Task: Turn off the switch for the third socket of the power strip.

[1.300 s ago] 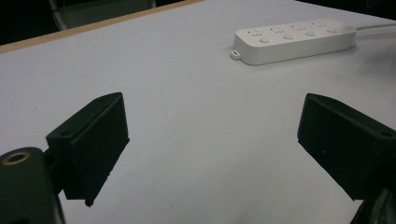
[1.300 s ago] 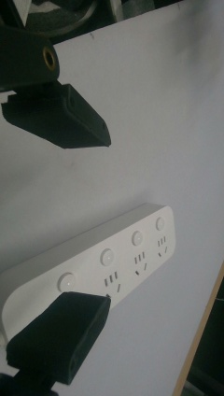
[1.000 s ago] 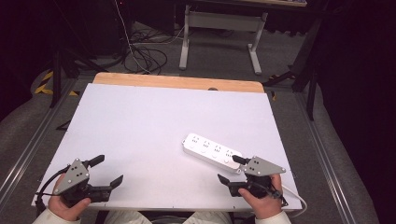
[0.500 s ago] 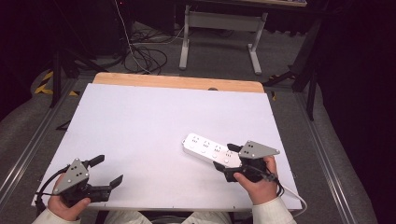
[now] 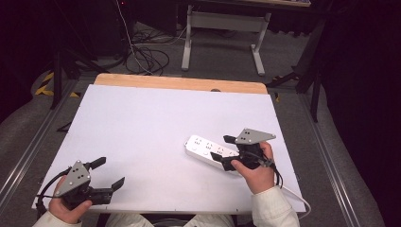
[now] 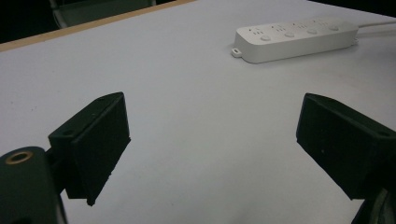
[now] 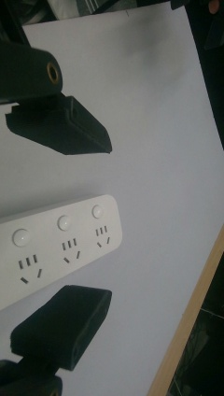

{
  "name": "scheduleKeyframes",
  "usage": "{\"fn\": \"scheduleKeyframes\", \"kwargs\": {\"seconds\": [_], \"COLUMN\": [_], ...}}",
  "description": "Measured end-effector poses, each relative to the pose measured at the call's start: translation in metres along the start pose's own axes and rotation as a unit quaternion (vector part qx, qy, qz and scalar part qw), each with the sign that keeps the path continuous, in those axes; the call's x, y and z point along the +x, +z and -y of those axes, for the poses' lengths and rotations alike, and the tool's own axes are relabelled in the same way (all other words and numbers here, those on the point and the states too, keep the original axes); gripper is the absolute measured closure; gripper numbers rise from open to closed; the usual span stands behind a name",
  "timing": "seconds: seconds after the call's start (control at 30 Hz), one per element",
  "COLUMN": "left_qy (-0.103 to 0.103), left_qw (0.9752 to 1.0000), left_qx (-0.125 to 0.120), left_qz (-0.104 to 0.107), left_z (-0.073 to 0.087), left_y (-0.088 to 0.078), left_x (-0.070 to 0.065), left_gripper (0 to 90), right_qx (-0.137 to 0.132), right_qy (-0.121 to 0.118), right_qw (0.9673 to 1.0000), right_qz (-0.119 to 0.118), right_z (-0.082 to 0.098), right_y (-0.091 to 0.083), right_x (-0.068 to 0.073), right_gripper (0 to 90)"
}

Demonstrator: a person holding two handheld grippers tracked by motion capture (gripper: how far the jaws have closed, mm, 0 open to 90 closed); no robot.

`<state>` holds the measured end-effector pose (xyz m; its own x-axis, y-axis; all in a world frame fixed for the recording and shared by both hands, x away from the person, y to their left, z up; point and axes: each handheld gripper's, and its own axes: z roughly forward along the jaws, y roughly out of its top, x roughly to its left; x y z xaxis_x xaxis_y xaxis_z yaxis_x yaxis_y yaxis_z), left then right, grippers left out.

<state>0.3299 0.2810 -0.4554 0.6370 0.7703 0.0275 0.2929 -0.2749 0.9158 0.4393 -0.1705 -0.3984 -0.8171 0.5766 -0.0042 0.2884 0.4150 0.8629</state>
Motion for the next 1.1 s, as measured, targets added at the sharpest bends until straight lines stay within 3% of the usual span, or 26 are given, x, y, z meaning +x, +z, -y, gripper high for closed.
{"fn": "scheduleKeyframes", "kwargs": {"seconds": [0.7,0.8,0.83,0.87,0.9,0.93,0.97,1.0,1.03,1.1], "left_qy": [0.002,0.002,0.001,0.001,0.001,0.001,0.001,0.004,0.004,0.001], "left_qw": [1.0000,1.0000,1.0000,1.0000,1.0000,1.0000,1.0000,1.0000,1.0000,1.0000], "left_qx": [0.001,0.000,0.001,0.001,0.001,0.001,0.001,0.001,0.001,0.001], "left_qz": [0.000,-0.001,-0.001,0.000,0.000,-0.001,-0.001,-0.001,-0.001,-0.001], "left_z": [0.000,0.000,0.000,0.000,0.000,0.000,0.000,0.000,0.000,0.000], "left_y": [0.000,0.000,0.000,0.000,0.000,0.000,0.000,0.000,0.000,0.000], "left_x": [0.000,0.000,0.000,0.000,0.000,0.000,0.000,0.000,0.000,0.000], "left_gripper": [10.2,10.2,10.2,10.2,10.2,10.2,10.2,10.2,10.2,10.2], "right_qx": [0.040,0.052,0.052,0.065,0.065,0.075,0.075,0.083,0.083,0.096], "right_qy": [-0.006,-0.012,-0.012,-0.019,-0.019,-0.028,-0.028,-0.032,-0.032,-0.037], "right_qw": [0.9991,0.9986,0.9986,0.9977,0.9977,0.9967,0.9967,0.9958,0.9958,0.9944], "right_qz": [0.013,0.003,0.003,-0.007,-0.007,-0.013,-0.013,-0.020,-0.020,-0.024], "right_z": [-0.015,-0.015,-0.015,-0.016,-0.016,-0.016,-0.016,-0.017,-0.017,-0.018], "right_y": [0.031,0.032,0.032,0.033,0.033,0.035,0.035,0.037,0.037,0.041], "right_x": [-0.019,-0.019,-0.019,-0.019,-0.019,-0.020,-0.020,-0.020,-0.020,-0.019], "right_gripper": [29.7,41.9,41.9,51.9,51.9,63.0,63.0,73.6,73.6,86.4]}}
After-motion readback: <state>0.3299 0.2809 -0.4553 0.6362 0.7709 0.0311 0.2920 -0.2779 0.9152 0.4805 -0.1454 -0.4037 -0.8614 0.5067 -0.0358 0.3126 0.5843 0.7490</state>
